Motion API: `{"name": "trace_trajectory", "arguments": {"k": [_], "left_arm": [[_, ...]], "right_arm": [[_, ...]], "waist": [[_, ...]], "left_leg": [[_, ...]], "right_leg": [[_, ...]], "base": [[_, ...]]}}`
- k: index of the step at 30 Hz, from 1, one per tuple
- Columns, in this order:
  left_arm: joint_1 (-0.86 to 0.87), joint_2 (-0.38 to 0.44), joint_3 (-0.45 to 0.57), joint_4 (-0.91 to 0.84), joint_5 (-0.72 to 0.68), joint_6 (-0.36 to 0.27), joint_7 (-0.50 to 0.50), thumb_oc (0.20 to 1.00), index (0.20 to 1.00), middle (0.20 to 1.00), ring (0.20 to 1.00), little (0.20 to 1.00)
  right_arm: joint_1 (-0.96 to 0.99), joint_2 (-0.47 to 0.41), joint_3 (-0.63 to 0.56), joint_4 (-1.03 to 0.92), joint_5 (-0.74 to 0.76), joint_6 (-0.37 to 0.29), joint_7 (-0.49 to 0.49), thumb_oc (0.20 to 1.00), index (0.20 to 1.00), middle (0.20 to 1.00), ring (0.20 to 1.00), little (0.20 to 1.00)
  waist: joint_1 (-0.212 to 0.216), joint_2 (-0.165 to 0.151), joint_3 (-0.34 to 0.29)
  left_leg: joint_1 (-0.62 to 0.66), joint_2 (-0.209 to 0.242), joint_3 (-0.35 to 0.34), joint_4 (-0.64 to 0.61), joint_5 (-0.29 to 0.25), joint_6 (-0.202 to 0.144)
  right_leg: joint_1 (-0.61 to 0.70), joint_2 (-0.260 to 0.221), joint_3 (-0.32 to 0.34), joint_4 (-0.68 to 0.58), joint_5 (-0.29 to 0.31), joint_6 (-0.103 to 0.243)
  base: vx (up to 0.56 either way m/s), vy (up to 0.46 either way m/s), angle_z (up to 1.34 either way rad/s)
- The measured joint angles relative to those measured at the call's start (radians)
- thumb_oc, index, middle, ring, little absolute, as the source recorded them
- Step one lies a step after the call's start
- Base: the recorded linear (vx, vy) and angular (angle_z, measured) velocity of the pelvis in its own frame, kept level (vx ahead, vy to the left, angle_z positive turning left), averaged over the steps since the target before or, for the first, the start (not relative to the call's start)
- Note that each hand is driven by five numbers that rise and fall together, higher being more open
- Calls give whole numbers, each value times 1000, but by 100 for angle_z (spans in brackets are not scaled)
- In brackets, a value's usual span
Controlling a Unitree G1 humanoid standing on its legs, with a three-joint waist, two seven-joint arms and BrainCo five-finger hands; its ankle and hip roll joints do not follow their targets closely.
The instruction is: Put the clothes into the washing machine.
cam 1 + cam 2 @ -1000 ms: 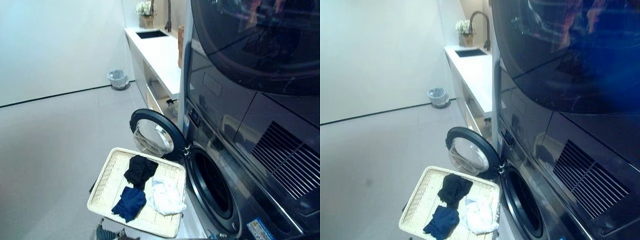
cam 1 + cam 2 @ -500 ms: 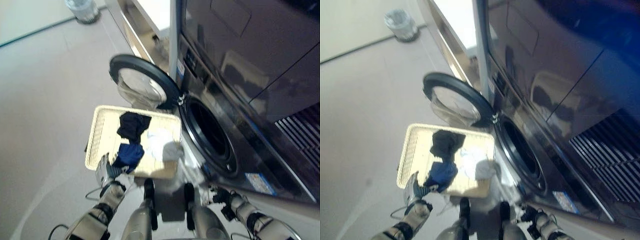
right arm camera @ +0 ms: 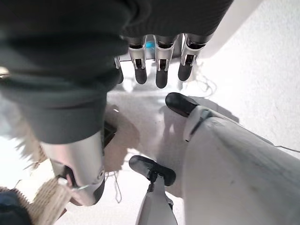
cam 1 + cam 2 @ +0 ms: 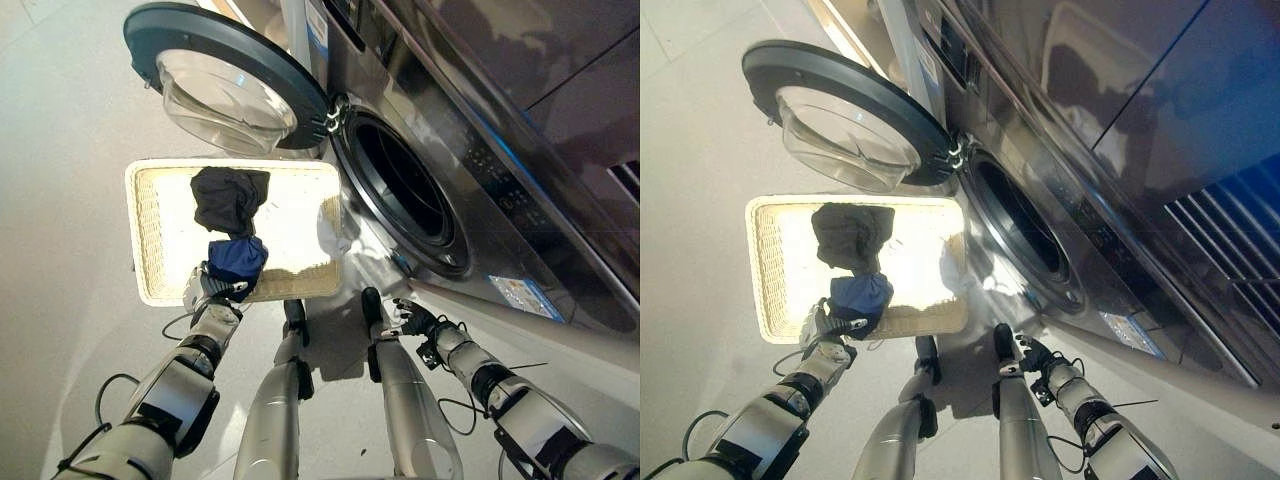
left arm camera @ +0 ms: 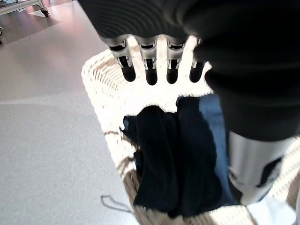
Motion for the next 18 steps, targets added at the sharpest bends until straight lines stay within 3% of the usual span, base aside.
{"name": "trace_trajectory", "arguments": {"k": [7, 12, 13, 14, 15, 16, 18], "left_arm": [[-83, 36, -2, 19, -17, 108, -14, 1000, 1000, 1000, 1000, 1000], [-134, 65, -2, 41, -37, 147, -33, 1000, 1000, 1000, 1000, 1000], [-147, 72, -4, 50, -44, 151, -35, 881, 881, 881, 881, 881], [-160, 82, -7, 57, -45, 157, -36, 837, 837, 837, 837, 837], [-184, 97, -19, 58, -55, 165, -36, 376, 376, 376, 376, 376], [-203, 103, -19, 58, -56, 167, -34, 200, 200, 200, 200, 200], [-216, 117, -19, 63, -69, 164, -26, 200, 200, 200, 200, 200]], "right_arm": [[-16, -34, 11, -51, 45, -12, 0, 1000, 1000, 1000, 1000, 1000], [-34, -41, 38, -89, 85, -20, -4, 1000, 1000, 1000, 1000, 1000], [-36, -41, 44, -104, 106, -26, -11, 1000, 1000, 1000, 1000, 1000], [-39, -42, 44, -117, 119, -34, -16, 1000, 1000, 1000, 1000, 1000], [-48, -43, 42, -132, 135, -43, -21, 1000, 1000, 1000, 1000, 1000], [-56, -47, 43, -143, 146, -45, -21, 1000, 1000, 1000, 1000, 1000], [-65, -47, 44, -160, 159, -46, -22, 1000, 1000, 1000, 1000, 1000]], "waist": [[-29, -6, -1], [-45, -41, 7], [-51, -49, 2], [-51, -54, 0], [-52, -62, 0], [-50, -65, 1], [-51, -68, 2]], "left_leg": [[-134, 1, -3, 52, -1, -1], [-186, 3, -15, 95, -8, -10], [-208, 3, -20, 116, -13, -13], [-227, 3, -23, 126, -19, -14], [-263, 5, -26, 142, -19, -14], [-293, 5, -33, 155, -19, -14], [-317, 7, -44, 167, -20, -15]], "right_leg": [[-141, 0, 7, 61, 0, -3], [-194, 4, 14, 98, -3, -8], [-212, 4, 15, 106, -6, -9], [-233, 4, 15, 117, -10, -9], [-266, 6, 15, 128, -14, -6], [-292, 10, 16, 134, -9, -8], [-311, 15, 16, 134, -3, -9]], "base": [[-38, -31, 0], [-19, -45, -2], [-24, -39, -1], [-19, -63, 1], [-29, -62, 0], [-29, -60, -1], [-23, -44, -4]]}}
